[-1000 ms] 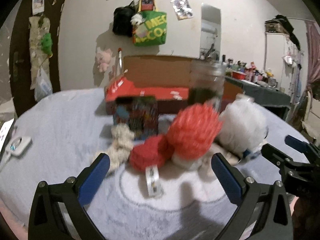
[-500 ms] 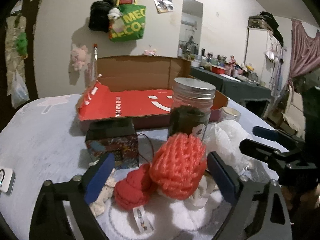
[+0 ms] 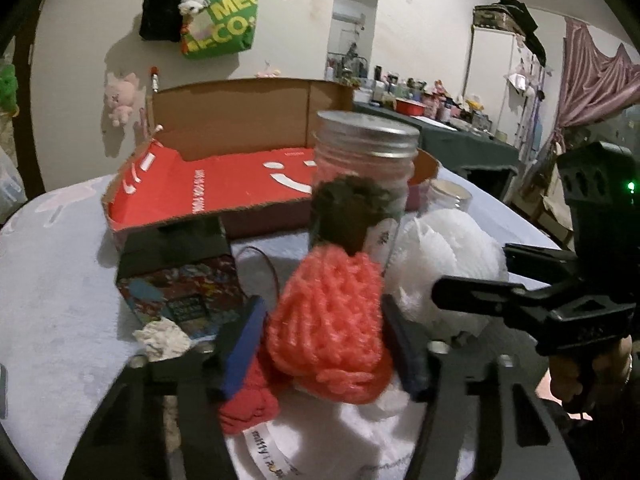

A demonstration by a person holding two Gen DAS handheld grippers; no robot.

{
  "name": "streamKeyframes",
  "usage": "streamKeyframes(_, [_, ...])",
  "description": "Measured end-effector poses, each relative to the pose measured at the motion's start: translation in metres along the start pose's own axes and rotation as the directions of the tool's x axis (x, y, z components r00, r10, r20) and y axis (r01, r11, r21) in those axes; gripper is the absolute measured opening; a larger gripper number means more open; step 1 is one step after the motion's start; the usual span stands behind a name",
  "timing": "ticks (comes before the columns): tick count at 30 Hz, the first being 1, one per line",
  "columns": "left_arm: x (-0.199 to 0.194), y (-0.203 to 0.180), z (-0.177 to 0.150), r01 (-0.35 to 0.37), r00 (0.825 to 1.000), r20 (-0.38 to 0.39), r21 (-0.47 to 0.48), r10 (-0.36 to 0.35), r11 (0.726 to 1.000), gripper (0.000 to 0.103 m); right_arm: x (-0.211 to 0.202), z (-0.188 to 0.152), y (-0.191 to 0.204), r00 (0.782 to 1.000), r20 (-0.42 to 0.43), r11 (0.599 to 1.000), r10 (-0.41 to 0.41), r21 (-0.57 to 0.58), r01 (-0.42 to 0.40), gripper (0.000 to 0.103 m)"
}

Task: Organize soft objects
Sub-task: 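Grasp the orange-red mesh pouf with the left gripper while the right grasps the white pouf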

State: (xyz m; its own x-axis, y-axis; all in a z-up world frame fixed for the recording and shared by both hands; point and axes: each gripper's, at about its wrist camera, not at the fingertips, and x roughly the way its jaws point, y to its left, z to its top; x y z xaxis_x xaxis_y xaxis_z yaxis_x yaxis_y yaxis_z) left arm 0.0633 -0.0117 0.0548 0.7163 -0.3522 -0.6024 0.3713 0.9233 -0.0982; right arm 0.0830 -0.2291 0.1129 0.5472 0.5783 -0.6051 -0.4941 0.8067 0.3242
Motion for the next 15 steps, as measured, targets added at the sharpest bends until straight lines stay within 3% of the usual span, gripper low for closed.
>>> streamKeyframes(6, [-0.004,-0.003,0.000,-0.013,1.000,0.011,-0.001,0.013,1.000,0.047,-0.009,-0.005,0.005,1.000,0.022,1.000,-0.008,-0.010,0.008,0.051])
streamKeyframes(15, [-0.024,0.002,0.010,-0.066,0.996,0.062,-0.012,0.067,0.998,0.046,-0.034,-0.003,0.016,0.992,0.106,0.997,-0.071,-0.025,0.074,0.046])
